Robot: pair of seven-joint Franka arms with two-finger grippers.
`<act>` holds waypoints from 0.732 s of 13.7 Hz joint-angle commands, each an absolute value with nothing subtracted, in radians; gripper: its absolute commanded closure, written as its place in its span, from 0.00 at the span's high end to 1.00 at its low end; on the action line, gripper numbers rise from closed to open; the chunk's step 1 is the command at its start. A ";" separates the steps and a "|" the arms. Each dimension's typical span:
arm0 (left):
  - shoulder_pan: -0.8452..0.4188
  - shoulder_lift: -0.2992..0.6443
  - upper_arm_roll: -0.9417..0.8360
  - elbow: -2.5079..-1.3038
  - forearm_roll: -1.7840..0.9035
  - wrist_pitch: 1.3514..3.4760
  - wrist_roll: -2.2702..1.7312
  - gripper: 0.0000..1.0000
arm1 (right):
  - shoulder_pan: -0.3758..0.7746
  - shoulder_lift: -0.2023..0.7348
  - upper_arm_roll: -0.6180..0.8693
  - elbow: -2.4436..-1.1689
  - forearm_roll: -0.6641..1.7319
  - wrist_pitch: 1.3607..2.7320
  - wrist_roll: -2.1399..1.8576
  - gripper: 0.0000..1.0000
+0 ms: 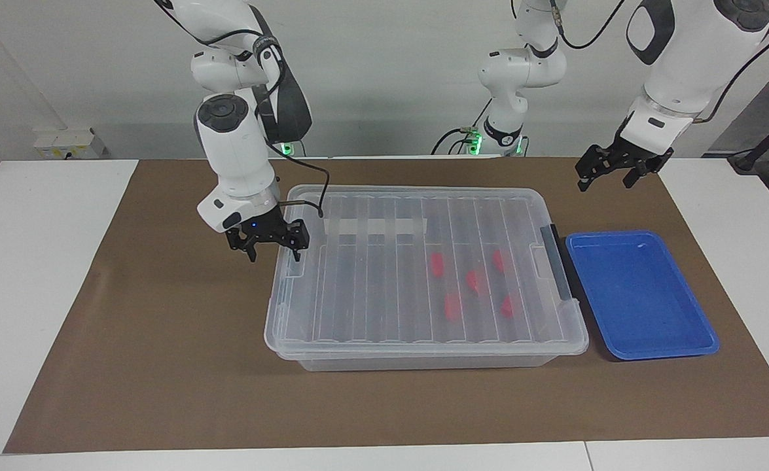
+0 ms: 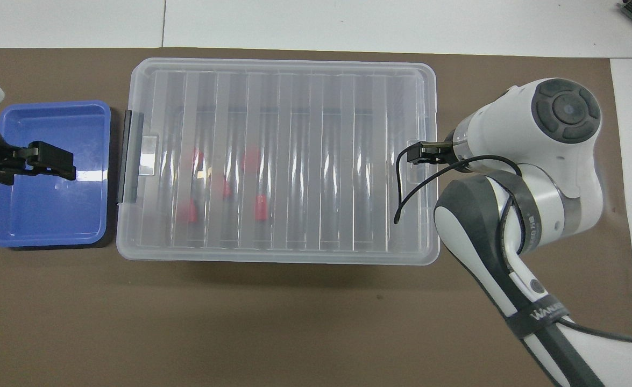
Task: Place red block in blue tray from box
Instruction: 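Reach the right gripper to the clear lid's edge nearest it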
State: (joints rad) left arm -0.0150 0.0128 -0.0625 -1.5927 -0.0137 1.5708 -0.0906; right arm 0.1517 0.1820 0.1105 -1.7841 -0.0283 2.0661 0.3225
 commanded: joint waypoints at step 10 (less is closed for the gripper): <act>-0.006 -0.006 -0.063 -1.617 -0.029 1.582 -0.083 1.00 | 0.071 0.178 0.110 -1.793 -0.051 2.037 0.171 0.96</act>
